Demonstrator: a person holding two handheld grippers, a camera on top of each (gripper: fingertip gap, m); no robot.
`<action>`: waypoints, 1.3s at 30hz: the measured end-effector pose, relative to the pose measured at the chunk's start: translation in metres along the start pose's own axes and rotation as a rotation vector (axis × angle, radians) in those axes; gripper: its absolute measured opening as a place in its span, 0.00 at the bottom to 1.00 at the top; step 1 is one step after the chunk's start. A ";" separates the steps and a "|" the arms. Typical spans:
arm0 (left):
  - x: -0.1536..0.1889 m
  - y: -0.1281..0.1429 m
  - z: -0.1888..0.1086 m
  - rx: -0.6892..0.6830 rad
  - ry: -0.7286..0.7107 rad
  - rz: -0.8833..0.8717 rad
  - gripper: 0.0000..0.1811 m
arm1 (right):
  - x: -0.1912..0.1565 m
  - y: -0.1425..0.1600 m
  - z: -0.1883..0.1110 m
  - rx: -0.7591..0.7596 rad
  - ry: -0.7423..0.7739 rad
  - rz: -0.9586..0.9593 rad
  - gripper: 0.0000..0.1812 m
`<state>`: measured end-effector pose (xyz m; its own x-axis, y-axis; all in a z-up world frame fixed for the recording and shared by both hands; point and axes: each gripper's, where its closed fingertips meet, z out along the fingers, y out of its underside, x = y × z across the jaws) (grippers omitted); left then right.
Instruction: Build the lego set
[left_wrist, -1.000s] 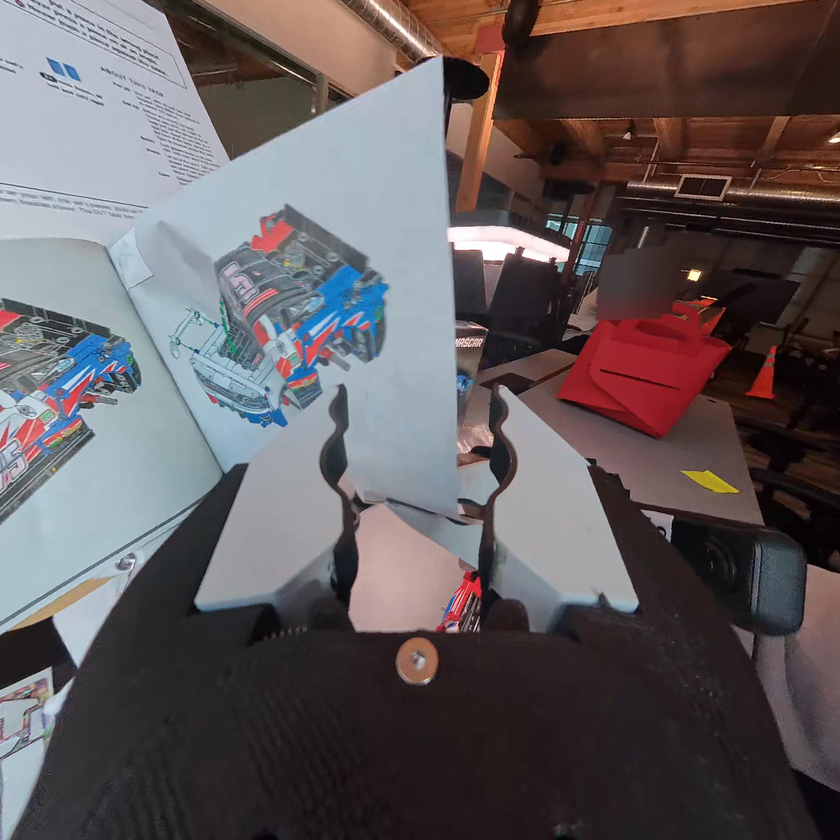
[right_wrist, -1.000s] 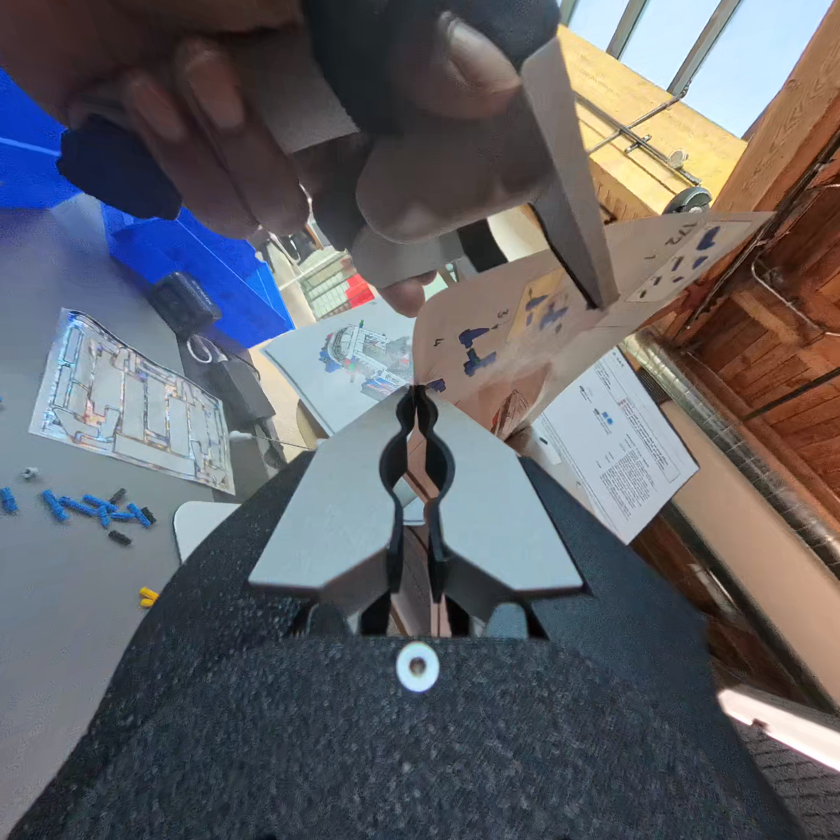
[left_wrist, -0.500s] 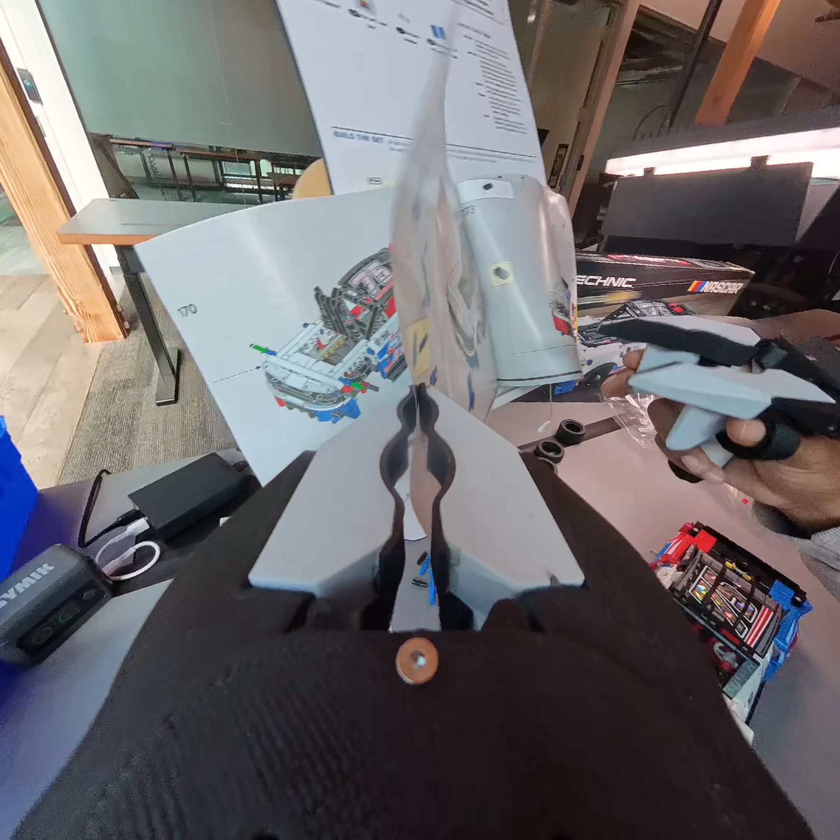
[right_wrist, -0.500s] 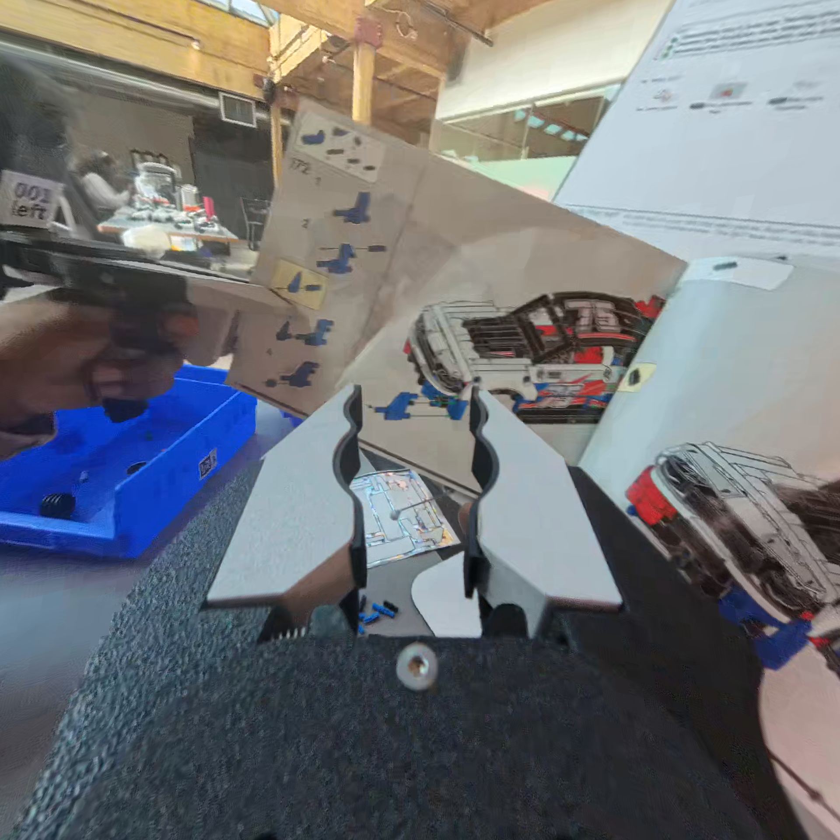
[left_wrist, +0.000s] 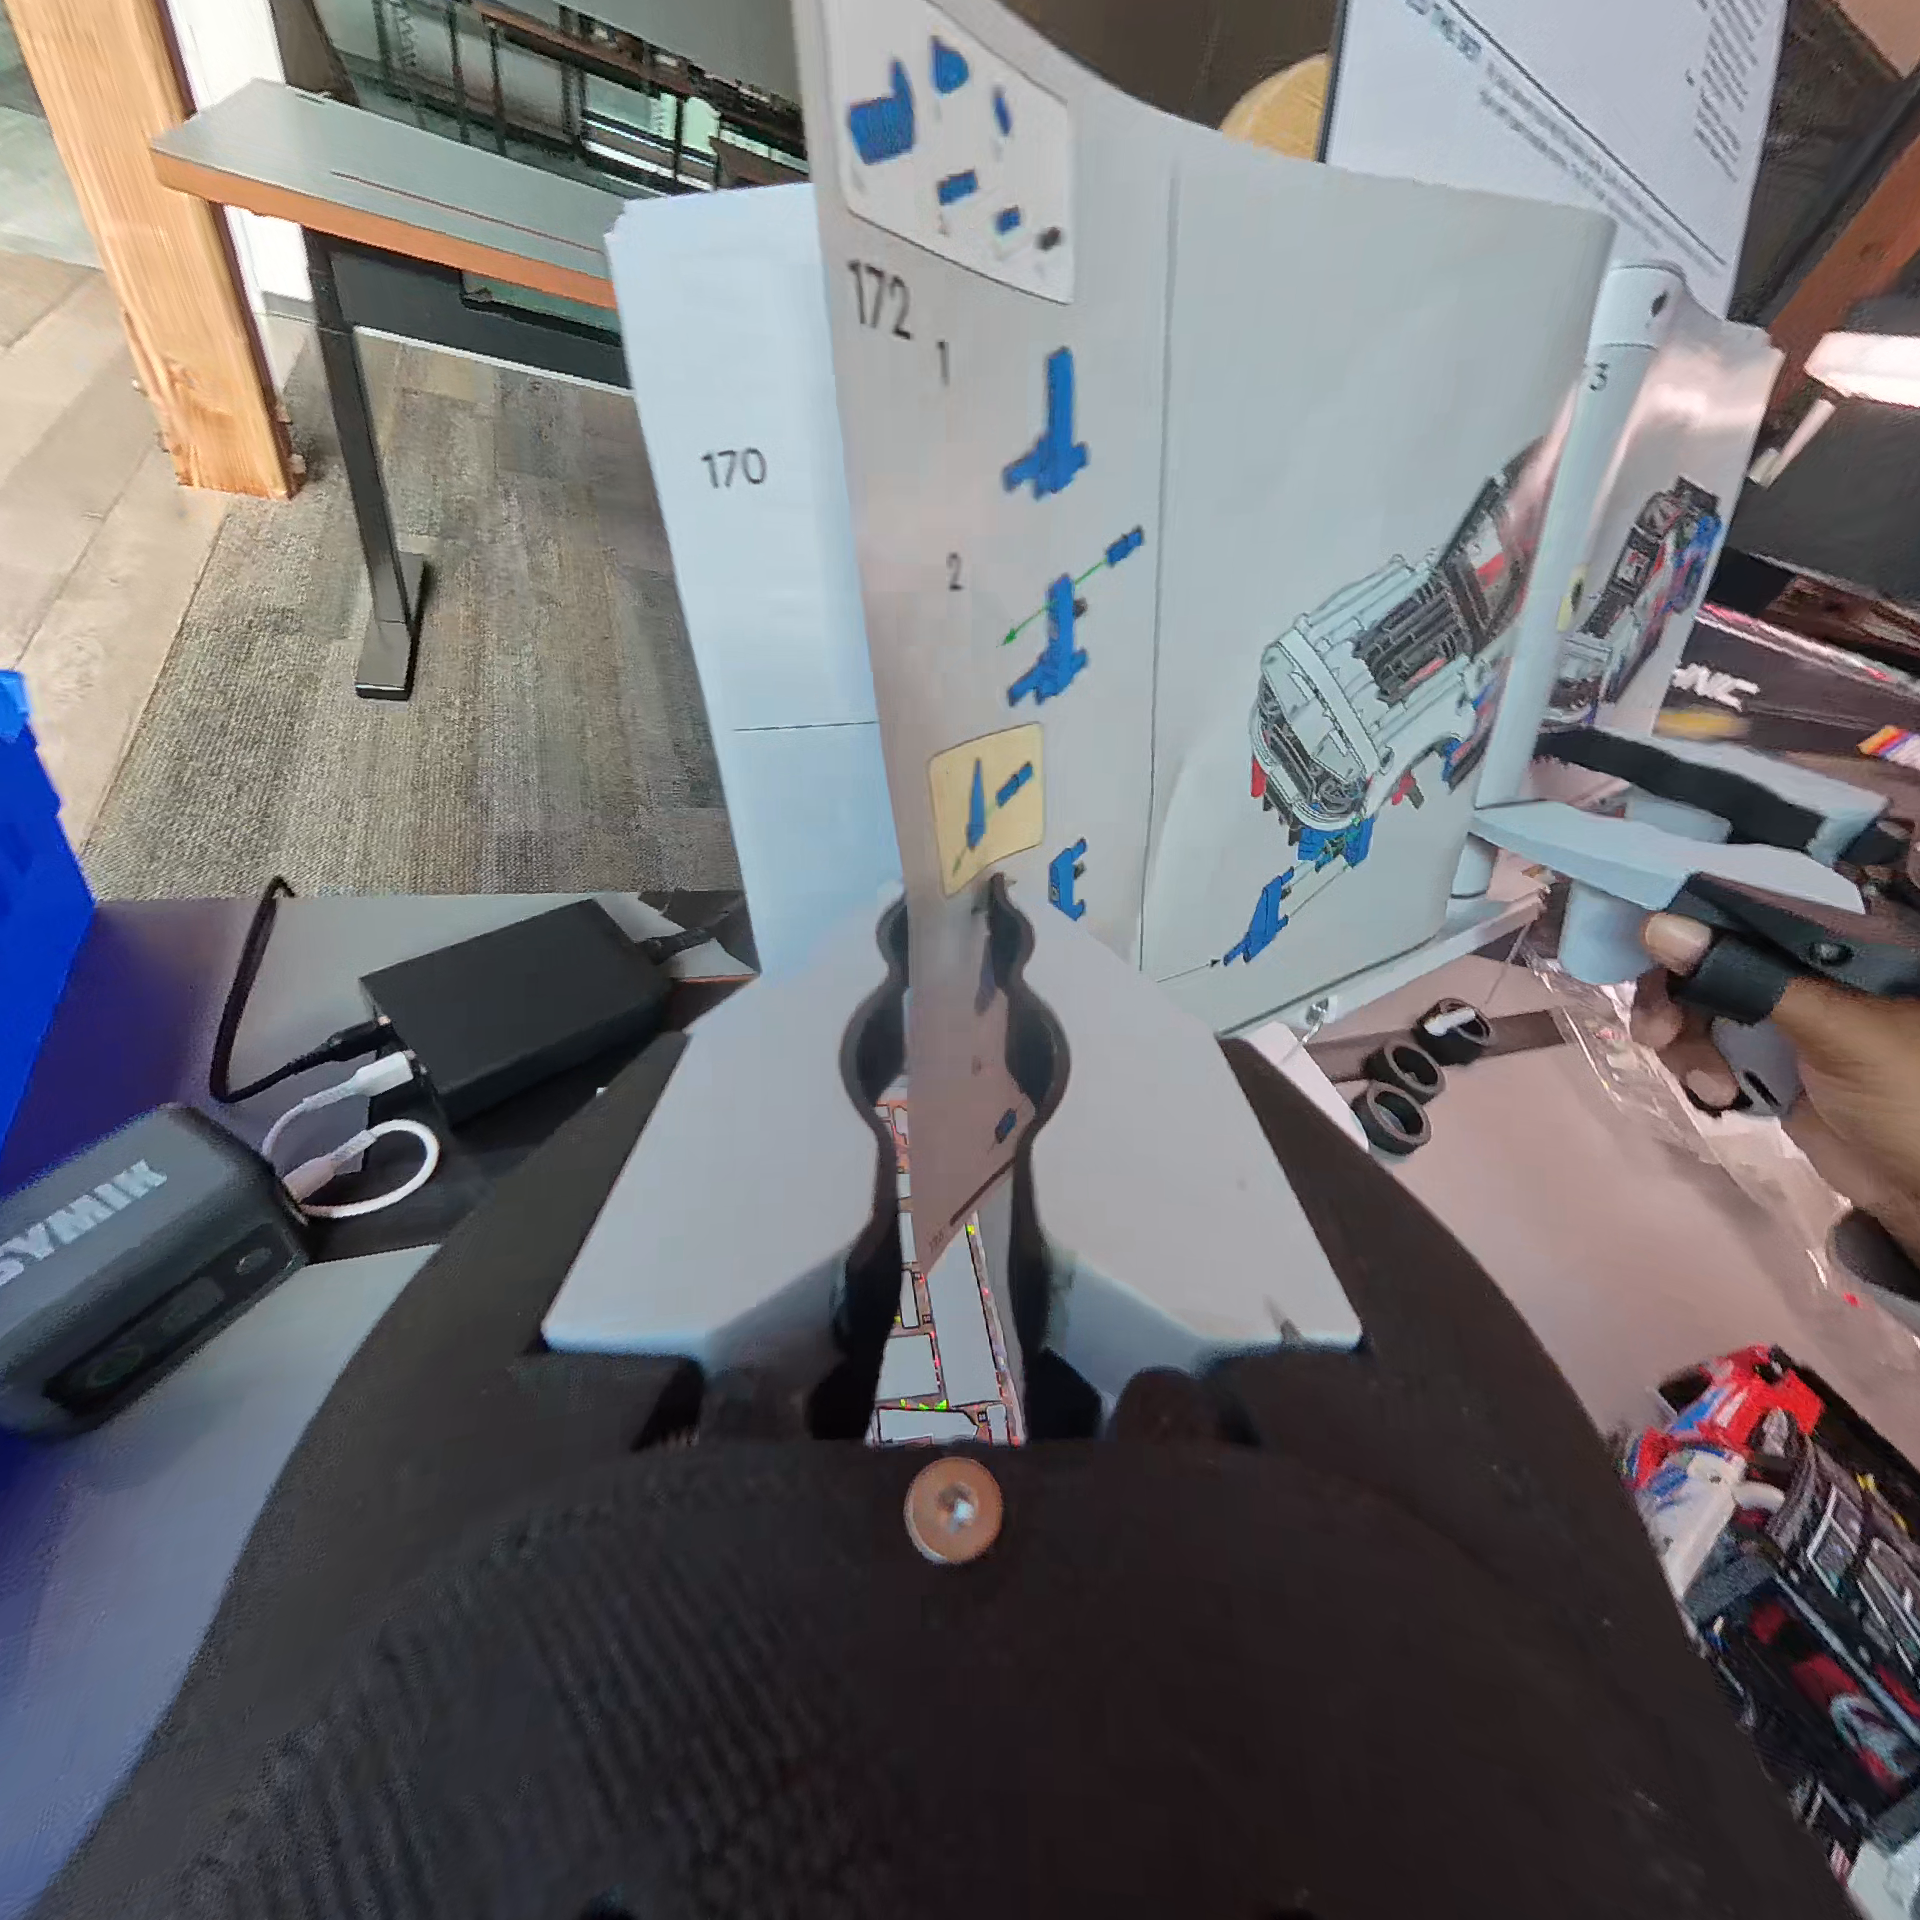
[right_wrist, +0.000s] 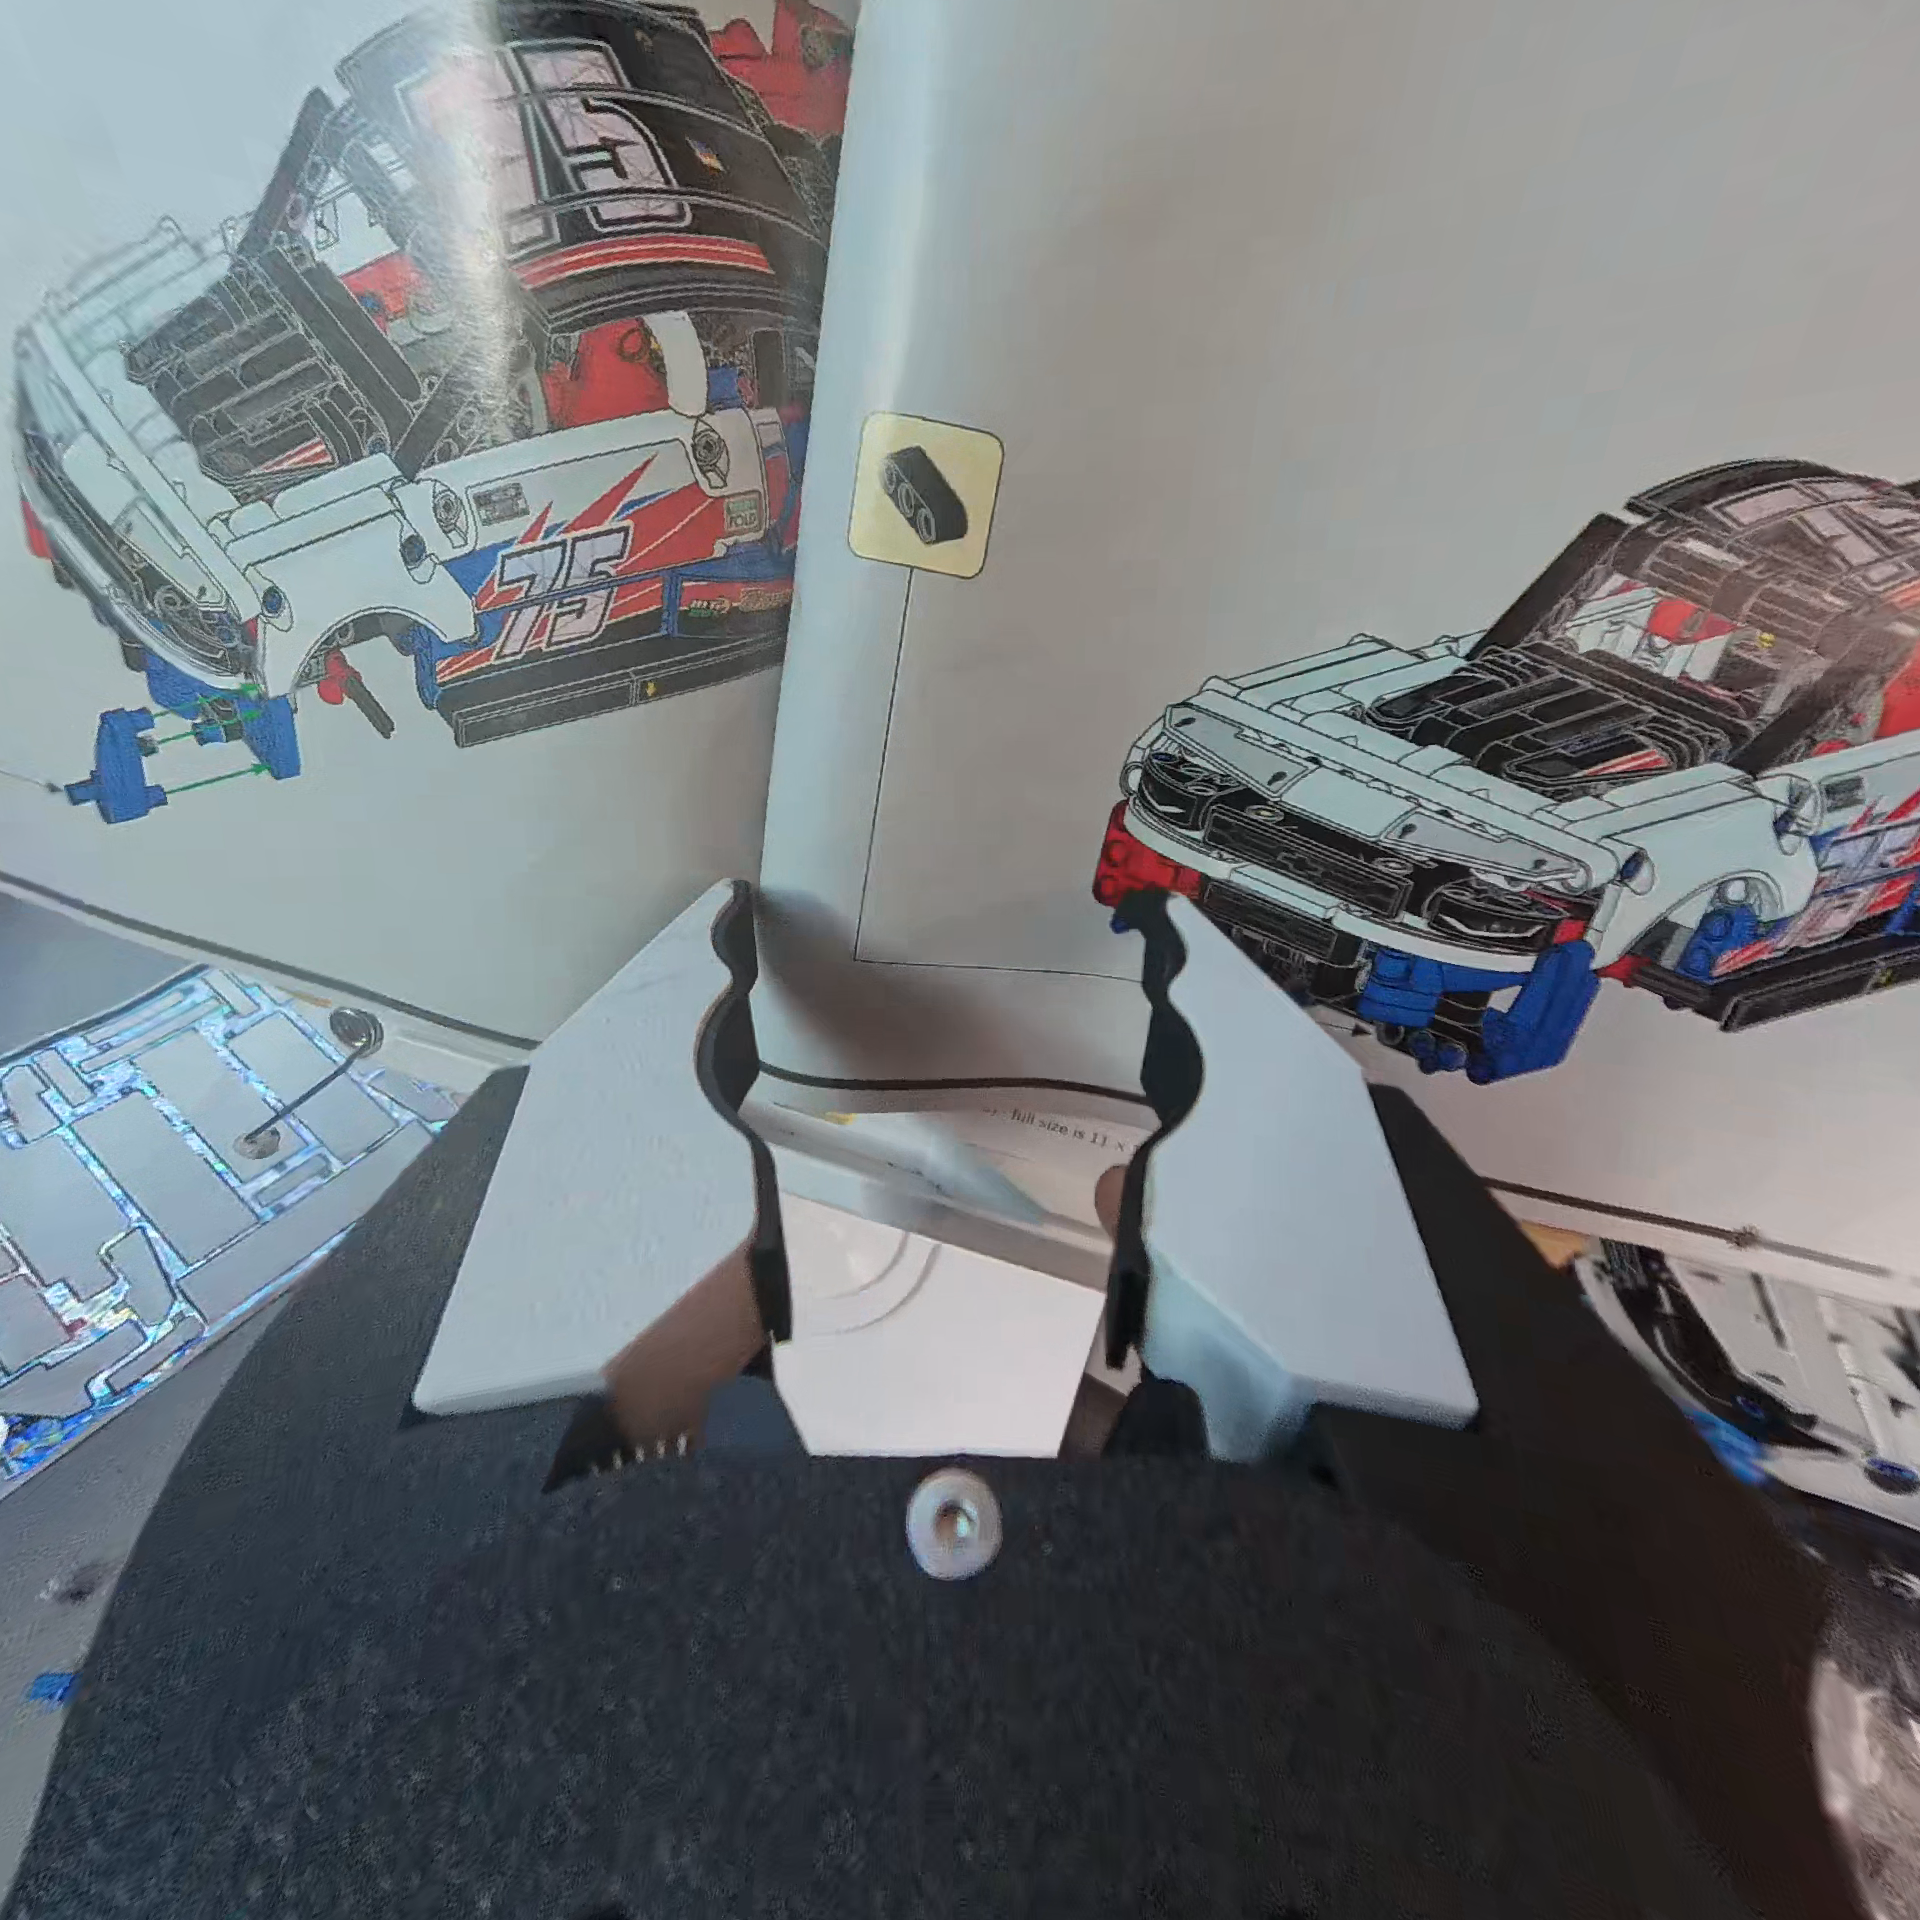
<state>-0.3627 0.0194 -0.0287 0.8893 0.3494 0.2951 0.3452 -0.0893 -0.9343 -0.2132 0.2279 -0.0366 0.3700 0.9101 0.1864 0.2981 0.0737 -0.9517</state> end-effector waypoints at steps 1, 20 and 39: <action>-0.007 -0.005 -0.004 0.035 -0.056 -0.039 0.14 | 0.001 0.002 0.001 0.008 0.007 0.027 0.40; 0.079 0.134 0.072 0.316 0.326 -1.199 0.14 | 0.004 0.005 0.002 0.061 0.091 0.101 0.41; 0.071 0.079 0.061 0.138 0.149 -0.750 0.00 | -0.038 -0.045 -0.031 0.172 0.130 -0.252 0.39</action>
<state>-0.2909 0.0936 -0.0940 0.4667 0.1401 0.8733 0.8391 0.2419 -0.4872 -0.2128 0.1773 0.0065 0.4161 0.7955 0.4406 0.2454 0.3683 -0.8967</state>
